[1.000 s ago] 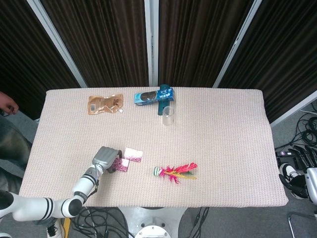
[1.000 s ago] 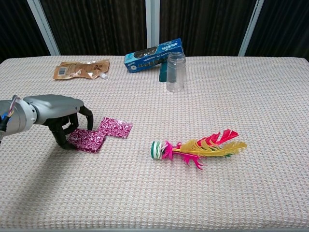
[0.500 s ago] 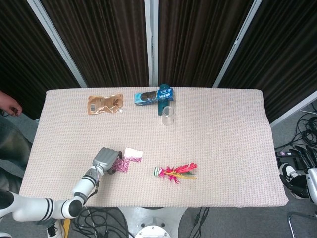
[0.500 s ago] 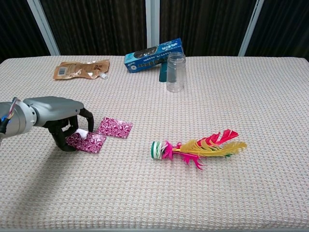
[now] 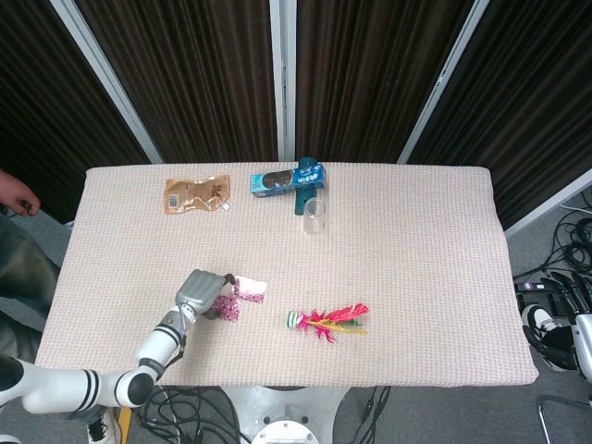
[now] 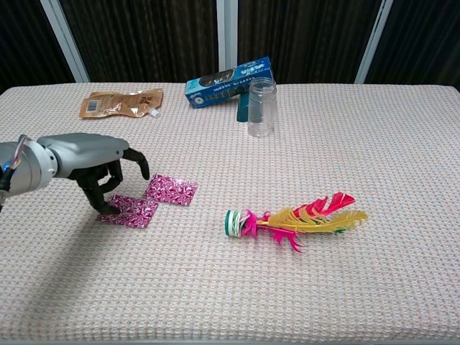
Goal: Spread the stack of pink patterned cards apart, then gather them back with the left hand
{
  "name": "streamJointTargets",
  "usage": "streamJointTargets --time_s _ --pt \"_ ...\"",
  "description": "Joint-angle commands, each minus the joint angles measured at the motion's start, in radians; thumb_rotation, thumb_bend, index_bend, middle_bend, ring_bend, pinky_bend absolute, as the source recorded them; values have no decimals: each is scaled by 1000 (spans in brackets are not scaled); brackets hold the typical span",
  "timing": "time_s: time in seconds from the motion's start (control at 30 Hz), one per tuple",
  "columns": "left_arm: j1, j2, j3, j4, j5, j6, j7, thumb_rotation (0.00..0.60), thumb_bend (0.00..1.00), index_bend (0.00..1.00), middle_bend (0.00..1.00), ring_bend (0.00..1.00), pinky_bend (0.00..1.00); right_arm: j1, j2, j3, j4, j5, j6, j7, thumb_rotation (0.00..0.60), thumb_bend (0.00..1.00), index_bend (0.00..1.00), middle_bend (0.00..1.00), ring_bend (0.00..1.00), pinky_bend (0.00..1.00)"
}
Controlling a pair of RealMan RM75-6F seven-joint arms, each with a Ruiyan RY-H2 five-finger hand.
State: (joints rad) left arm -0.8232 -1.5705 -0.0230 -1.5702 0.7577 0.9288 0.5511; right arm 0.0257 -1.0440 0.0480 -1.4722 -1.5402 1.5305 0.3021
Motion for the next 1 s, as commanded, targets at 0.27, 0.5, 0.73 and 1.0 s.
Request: streamJointTargets --time_s 0.27,0.5,0.73,1.0 --pt "-54 -104 -68 144 10 -28 12 600 273 364 914 951 987 9 2 3 -5 -1 -11 -7 456 195 160 105 7 0" --pt "-97 -166 -71 218 -57 -67 82 600 273 388 916 952 987 13 3 4 -6 5 -21 -10 453 197 161 104 7 0" --pt "-112 -182 -67 216 -113 -76 117 600 273 371 914 951 987 13 5 4 -4 9 -22 -8 450 194 161 105 7 0" --pt "-123 -199 -67 231 -147 -68 138 600 271 356 914 952 988 11 6 3 -5 9 -20 -10 451 194 161 104 7 0"
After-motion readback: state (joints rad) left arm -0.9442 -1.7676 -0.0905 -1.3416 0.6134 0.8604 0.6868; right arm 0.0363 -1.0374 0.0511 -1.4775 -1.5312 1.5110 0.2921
